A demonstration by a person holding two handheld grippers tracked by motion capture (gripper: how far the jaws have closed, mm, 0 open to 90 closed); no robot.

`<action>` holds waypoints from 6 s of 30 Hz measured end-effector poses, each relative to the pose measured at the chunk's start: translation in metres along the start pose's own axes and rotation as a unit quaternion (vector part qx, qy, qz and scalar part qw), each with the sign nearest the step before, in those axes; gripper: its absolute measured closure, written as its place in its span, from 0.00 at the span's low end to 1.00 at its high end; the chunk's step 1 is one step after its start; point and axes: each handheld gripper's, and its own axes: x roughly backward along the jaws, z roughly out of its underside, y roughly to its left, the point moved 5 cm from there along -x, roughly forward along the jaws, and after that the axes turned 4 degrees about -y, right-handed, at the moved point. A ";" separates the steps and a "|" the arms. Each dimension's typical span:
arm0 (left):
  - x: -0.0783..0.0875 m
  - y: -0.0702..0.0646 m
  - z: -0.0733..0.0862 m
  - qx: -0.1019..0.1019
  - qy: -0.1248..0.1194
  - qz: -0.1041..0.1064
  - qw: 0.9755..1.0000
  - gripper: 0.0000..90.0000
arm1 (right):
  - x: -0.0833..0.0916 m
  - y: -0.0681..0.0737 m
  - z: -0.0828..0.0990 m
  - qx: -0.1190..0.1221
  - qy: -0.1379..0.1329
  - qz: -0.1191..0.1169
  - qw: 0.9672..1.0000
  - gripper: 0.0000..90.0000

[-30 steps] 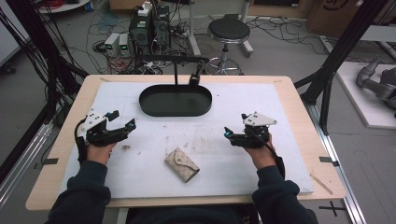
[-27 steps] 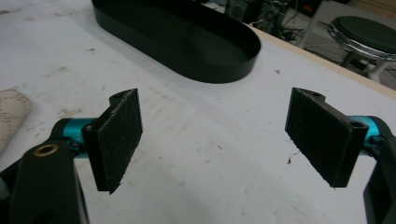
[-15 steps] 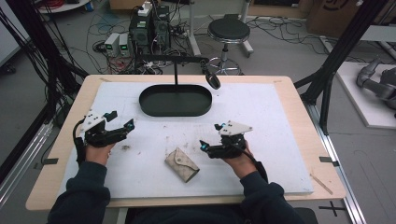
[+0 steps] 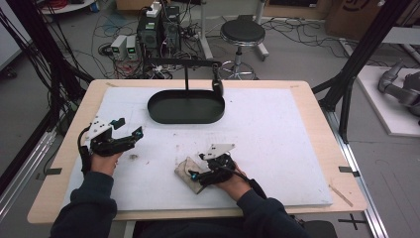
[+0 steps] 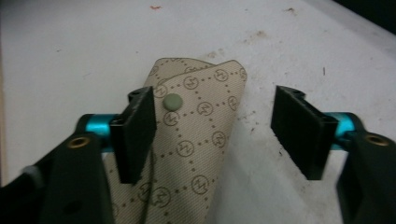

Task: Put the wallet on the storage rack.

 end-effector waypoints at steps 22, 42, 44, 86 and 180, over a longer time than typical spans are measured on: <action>0.000 -0.001 0.000 0.000 0.001 0.000 1.000 0.24 | 0.003 -0.015 0.013 0.061 0.039 0.001 0.997 0.22; 0.001 0.002 0.000 0.002 0.002 -0.006 1.000 0.24 | 0.005 -0.017 0.013 0.026 0.054 0.004 0.998 0.49; 0.001 0.002 0.000 0.002 0.002 -0.006 1.000 0.24 | 0.006 -0.022 0.011 0.017 0.049 0.010 0.999 0.50; 0.002 0.002 0.000 0.003 -0.001 -0.006 1.000 0.24 | -0.092 -0.159 -0.102 -0.065 0.009 0.192 0.979 0.51; -0.002 -0.005 -0.002 0.005 0.003 0.018 1.000 0.25 | 0.175 -0.152 0.048 -0.069 -0.066 0.276 0.956 0.22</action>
